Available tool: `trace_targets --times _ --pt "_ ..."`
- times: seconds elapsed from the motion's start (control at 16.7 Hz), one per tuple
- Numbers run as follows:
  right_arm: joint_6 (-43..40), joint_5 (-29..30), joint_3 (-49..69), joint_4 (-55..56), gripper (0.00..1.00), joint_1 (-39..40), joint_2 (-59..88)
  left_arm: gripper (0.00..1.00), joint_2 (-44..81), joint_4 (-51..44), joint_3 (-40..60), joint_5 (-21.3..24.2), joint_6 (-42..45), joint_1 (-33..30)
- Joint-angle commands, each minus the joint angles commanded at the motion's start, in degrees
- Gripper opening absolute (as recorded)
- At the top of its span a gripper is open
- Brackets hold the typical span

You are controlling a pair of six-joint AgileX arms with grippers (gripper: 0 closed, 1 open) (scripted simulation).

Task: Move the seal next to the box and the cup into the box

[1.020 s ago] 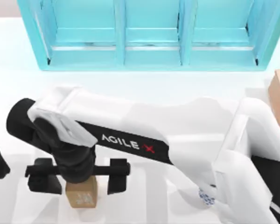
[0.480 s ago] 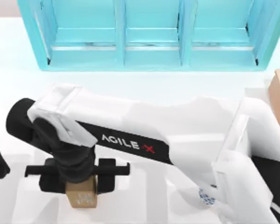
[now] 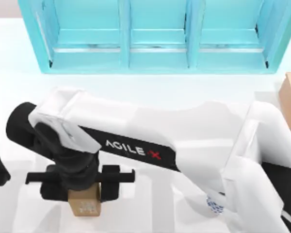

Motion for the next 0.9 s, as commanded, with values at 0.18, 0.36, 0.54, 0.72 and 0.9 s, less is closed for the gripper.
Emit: trace_targets --times 0.18,0.36,0.54,0.72,0.9 --pt "0.07 0.0 -0.04 0.0 0.0 -0.19 0.04 1.0 0.0 0.0 0.0 0.0 0.0 0.0" --pt "-1.01 -0.04 -1.69 -0.04 0.0 -1.2 -2.15 1.0 0.0 0.0 0.0 0.0 0.0 0.0" --pt "-2.62 -0.17 -7.55 -1.04 0.0 -2.72 -8.67 1.0 0.0 0.0 0.0 0.0 0.0 0.0" --pt "-4.06 -0.09 -14.36 -2.85 0.0 -4.16 -17.68 1.0 0.0 0.0 0.0 0.0 0.0 0.0" --pt "-5.66 -0.18 -20.23 -4.07 0.0 -5.68 -24.09 1.0 0.0 0.0 0.0 0.0 0.0 0.0"
